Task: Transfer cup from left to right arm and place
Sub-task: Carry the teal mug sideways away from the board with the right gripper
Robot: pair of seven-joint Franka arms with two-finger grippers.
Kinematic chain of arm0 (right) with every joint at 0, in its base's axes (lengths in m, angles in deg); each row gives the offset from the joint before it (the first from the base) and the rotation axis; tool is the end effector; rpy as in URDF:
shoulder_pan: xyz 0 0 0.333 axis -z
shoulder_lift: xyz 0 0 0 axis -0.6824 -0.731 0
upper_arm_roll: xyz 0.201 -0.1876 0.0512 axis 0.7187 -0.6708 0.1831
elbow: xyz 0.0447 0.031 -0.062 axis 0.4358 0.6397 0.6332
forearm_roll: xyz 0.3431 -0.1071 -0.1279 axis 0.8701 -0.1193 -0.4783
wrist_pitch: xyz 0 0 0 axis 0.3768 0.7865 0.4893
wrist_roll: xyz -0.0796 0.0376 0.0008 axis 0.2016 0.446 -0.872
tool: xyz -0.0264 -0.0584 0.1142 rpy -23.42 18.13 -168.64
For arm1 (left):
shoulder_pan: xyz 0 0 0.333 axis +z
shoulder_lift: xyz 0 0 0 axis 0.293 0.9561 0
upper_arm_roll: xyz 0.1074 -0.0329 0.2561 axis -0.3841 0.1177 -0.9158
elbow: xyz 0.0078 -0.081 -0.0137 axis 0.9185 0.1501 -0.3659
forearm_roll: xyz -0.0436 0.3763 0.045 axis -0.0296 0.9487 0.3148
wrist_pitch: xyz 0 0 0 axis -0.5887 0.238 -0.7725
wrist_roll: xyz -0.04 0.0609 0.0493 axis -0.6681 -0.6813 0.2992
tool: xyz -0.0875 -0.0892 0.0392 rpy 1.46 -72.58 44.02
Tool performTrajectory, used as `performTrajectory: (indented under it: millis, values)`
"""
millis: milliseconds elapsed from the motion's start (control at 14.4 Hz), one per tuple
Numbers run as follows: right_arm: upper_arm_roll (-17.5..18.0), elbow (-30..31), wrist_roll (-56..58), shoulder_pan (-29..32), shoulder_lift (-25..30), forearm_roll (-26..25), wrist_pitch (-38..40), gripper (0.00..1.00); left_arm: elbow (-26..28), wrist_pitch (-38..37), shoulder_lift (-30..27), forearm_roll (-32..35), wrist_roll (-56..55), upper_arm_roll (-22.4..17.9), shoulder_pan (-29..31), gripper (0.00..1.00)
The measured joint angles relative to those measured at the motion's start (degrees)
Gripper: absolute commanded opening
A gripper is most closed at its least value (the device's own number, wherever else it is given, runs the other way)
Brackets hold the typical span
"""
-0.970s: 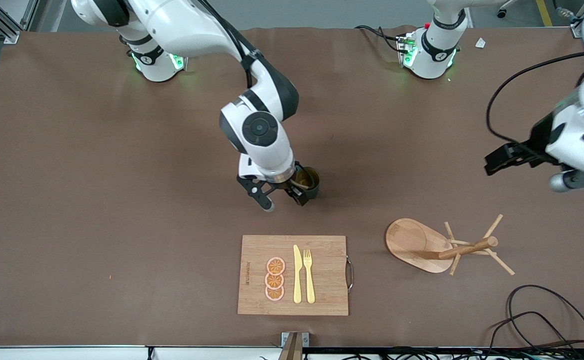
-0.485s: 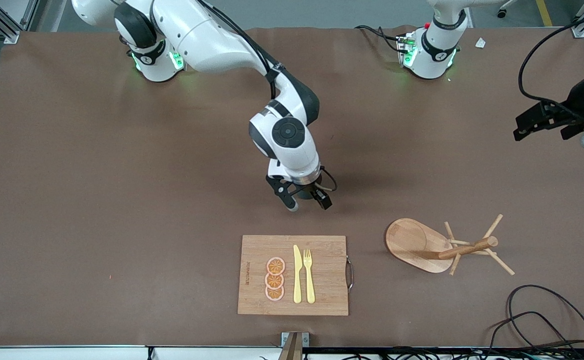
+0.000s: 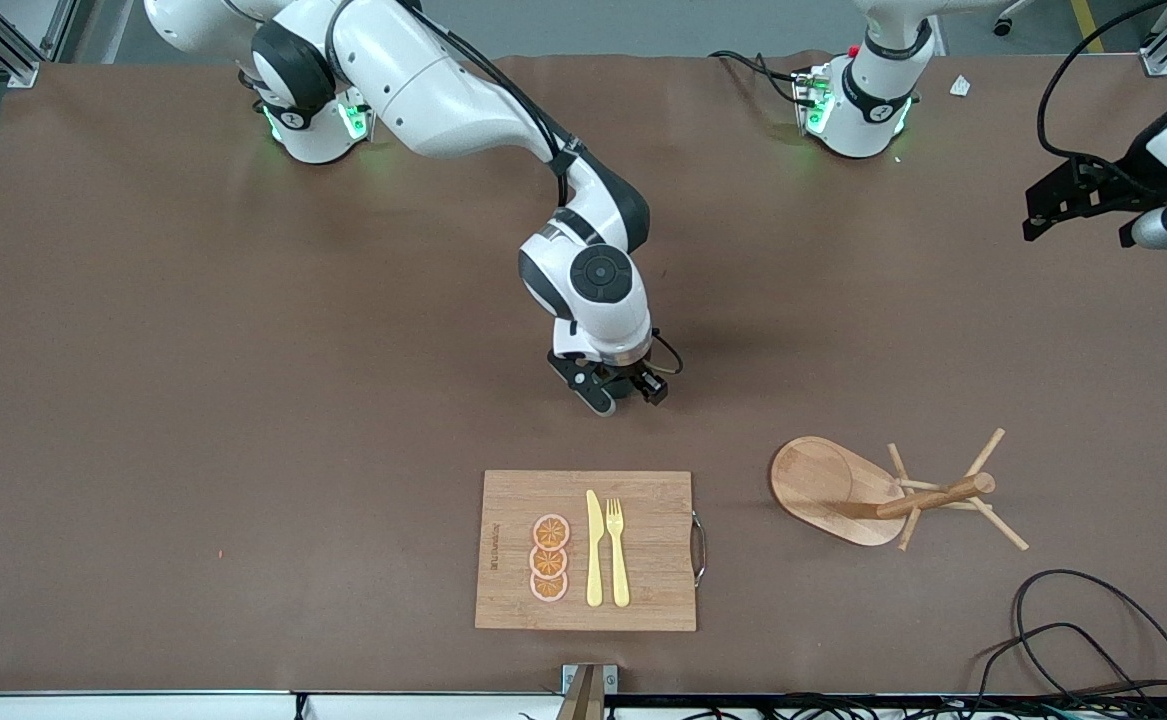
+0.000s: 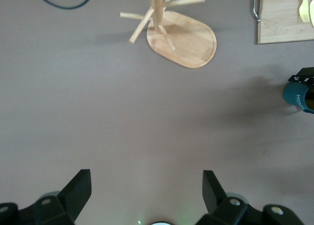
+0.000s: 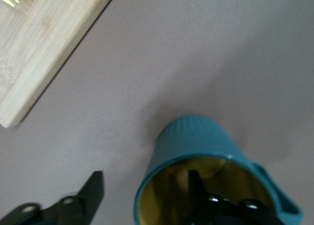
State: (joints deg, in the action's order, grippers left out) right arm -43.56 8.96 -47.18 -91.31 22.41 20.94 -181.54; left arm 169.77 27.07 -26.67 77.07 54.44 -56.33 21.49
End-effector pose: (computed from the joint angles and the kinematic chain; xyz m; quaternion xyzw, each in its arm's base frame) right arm 0.5157 0.5443 0.1954 -0.9194 0.3872 0.0143 0.0674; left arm 0.5171 -0.0461 0.5895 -0.9991 0.0415 0.0123 0.0039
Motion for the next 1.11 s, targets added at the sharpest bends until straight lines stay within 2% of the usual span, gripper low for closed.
performTrajectory:
  millis: [554, 831, 1108]
  values:
    - [-0.6, -2.3, 15.9, 3.4, 1.7, 0.0, 10.1, 0.01, 1.8, -0.3, -1.4, 0.0, -1.2, -0.8, -1.6, 1.0]
    - [-1.9, -3.1, 39.4, 12.5, 7.4, -0.1, 19.3, 0.01, 1.9, -0.3, -1.4, 0.0, -1.2, -0.8, -1.6, 1.0]
    - [-4.4, -3.0, 64.1, 24.4, 11.7, 0.0, 22.4, 0.01, 1.9, -0.4, -1.4, 0.0, -1.2, -0.6, -1.8, 1.0]
